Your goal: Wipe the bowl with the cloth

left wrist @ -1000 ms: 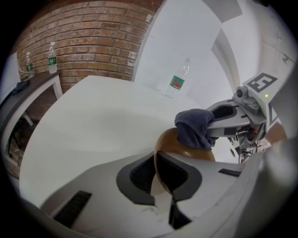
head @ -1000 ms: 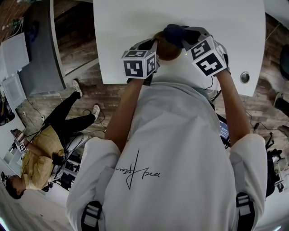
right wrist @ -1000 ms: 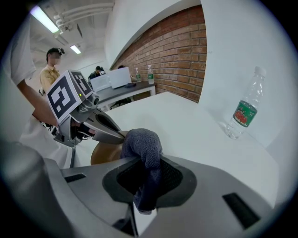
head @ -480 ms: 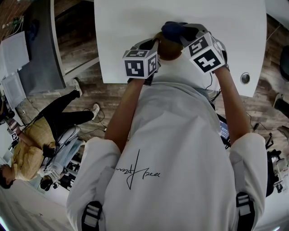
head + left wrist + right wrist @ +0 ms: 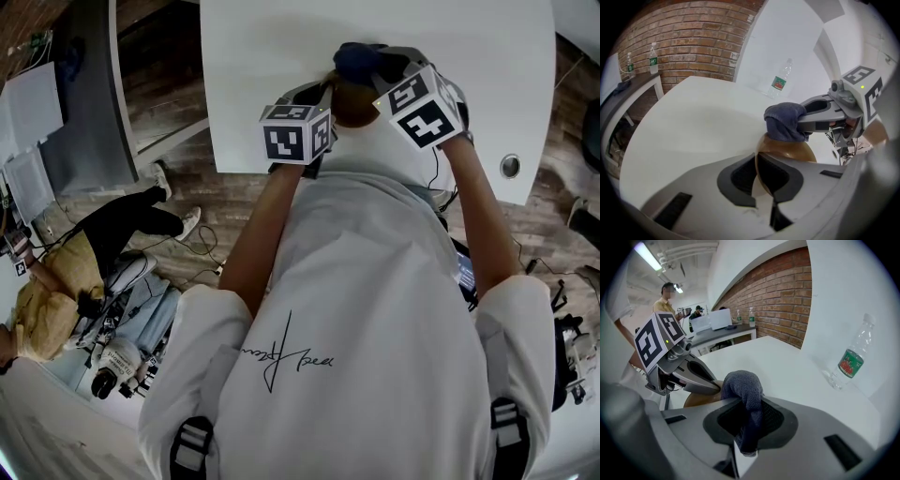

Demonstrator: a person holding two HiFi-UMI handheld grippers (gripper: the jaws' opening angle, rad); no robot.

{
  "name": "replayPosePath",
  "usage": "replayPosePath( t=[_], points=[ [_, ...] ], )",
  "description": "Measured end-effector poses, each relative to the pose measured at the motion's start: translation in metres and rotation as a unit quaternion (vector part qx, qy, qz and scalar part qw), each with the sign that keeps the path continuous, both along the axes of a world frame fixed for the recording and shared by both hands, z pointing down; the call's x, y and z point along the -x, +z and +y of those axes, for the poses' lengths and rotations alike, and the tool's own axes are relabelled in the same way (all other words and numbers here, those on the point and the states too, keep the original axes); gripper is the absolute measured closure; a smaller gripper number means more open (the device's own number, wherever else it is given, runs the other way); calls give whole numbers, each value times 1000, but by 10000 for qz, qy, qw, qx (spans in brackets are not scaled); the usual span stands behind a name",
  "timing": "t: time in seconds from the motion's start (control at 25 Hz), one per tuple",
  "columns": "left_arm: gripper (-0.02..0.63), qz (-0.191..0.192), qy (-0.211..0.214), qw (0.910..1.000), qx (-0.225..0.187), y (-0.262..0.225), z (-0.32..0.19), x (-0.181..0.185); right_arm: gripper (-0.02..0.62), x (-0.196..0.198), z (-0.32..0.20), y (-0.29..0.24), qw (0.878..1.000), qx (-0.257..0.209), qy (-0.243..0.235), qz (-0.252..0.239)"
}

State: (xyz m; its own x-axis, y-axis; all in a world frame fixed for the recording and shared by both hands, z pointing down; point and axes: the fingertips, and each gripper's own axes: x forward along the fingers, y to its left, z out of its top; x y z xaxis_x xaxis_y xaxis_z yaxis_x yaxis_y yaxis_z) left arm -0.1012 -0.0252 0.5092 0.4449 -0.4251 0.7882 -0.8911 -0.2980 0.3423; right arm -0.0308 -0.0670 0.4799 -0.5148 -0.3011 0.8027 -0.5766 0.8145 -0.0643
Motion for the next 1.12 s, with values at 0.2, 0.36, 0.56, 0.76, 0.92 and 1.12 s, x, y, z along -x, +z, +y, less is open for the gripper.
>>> replayPosePath(
  t=[0.2, 0.36, 0.56, 0.76, 0.92, 1.12],
  points=[
    [598, 49, -31, 10000, 20, 0, 1, -3, 540, 0, -1, 0, 10000, -2, 34, -37],
    [569, -59, -181, 9998, -22, 3, 2, 4, 540, 3, -3, -5, 9999, -34, 109, -122],
    [449, -5, -217, 9997, -70, 4, 8, 7, 540, 4, -8, -19, 9991, -43, 310, -303],
    [420, 94, -394, 9989, -223, -2, 7, 10, 540, -4, -9, -20, 9982, -20, 447, -404],
    [411, 136, -391, 9984, -390, -12, 3, 11, 540, -10, -8, -24, 9973, -31, 570, -468],
    [411, 126, -438, 9966, -692, -32, -2, 18, 540, -16, -9, -43, 9948, -249, 744, -653]
  ],
)
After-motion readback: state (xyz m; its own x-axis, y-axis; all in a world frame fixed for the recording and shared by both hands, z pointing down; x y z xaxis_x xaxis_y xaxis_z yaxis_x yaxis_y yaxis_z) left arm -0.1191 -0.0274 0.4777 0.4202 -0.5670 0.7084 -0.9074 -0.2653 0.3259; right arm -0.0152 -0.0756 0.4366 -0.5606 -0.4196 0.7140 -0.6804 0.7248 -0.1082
